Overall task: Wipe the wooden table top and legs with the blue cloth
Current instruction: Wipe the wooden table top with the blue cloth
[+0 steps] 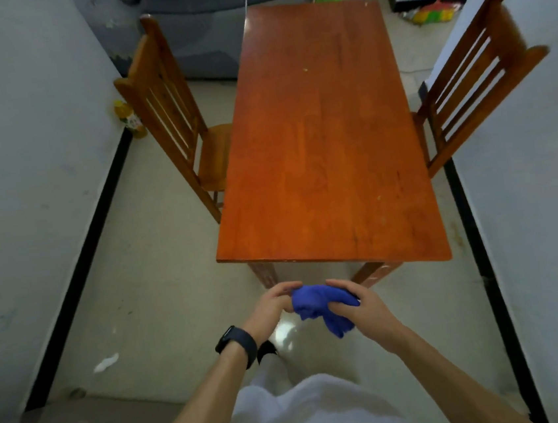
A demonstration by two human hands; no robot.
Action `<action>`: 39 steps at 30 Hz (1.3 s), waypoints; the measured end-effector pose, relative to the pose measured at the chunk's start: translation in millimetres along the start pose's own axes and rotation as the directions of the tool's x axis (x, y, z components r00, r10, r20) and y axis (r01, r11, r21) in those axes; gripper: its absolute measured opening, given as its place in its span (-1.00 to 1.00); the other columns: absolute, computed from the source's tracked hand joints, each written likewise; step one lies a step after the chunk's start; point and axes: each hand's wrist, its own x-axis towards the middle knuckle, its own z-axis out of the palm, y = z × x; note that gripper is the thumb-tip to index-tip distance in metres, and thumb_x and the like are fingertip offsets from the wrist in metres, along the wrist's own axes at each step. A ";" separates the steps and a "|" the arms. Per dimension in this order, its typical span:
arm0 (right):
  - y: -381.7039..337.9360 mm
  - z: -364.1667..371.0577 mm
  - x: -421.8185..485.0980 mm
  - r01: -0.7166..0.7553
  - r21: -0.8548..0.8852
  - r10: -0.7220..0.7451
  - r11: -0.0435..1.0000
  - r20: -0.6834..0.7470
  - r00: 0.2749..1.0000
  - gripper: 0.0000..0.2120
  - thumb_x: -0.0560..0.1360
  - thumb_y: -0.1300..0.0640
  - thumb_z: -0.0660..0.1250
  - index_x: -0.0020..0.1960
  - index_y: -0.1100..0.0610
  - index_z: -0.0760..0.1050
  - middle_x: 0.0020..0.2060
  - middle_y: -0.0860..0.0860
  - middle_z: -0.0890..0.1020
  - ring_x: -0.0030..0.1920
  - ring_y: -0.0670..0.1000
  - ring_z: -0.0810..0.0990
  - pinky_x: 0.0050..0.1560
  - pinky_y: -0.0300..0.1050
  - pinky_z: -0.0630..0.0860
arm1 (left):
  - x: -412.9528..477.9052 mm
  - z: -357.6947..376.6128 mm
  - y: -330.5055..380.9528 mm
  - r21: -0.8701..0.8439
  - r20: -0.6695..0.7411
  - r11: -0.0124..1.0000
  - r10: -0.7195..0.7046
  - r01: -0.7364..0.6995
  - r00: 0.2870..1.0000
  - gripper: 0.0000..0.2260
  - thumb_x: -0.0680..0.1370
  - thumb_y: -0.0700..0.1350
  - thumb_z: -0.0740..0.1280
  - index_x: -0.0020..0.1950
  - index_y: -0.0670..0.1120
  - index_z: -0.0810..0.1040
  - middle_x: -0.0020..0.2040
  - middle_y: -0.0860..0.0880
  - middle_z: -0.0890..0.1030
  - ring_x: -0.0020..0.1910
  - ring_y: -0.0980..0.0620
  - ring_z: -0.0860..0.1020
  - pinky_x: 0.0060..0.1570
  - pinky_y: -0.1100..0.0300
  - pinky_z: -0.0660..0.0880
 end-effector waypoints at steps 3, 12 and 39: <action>18.1 -12.9 -23.1 0.020 -0.029 -0.021 0.999 -0.048 0.999 -0.62 0.51 0.13 0.42 0.29 -0.10 0.50 0.12 -0.13 0.59 0.09 -0.14 0.61 0.17 -0.10 0.57 | -7.1 34.0 -0.6 0.011 -0.021 1.000 0.013 -0.013 1.000 -0.71 0.59 -0.01 0.24 0.29 0.02 0.54 0.20 0.06 0.56 0.12 0.16 0.51 -0.03 0.28 0.41; 36.7 -34.4 -67.2 -0.154 0.542 0.122 0.826 0.095 0.988 -0.60 0.47 0.19 0.45 0.28 0.11 0.51 0.14 0.11 0.65 0.08 0.14 0.67 0.04 0.09 0.62 | -17.8 86.5 -18.7 0.214 -0.186 0.965 0.191 -0.149 0.964 -0.68 0.44 -0.23 0.50 0.10 0.07 0.56 0.12 0.11 0.57 0.08 0.07 0.56 0.02 0.26 0.53; 25.1 -7.0 -65.6 -0.046 0.535 0.067 0.844 -0.021 0.998 -0.46 0.47 0.09 0.49 0.38 -0.07 0.37 0.19 0.02 0.60 0.10 0.06 0.67 0.05 0.16 0.63 | -35.6 133.8 -15.9 -0.024 -0.390 0.990 0.117 -0.137 0.913 -0.76 0.40 -0.25 0.46 -0.07 -0.02 0.47 -0.12 -0.09 0.63 -0.22 -0.11 0.63 -0.18 -0.12 0.62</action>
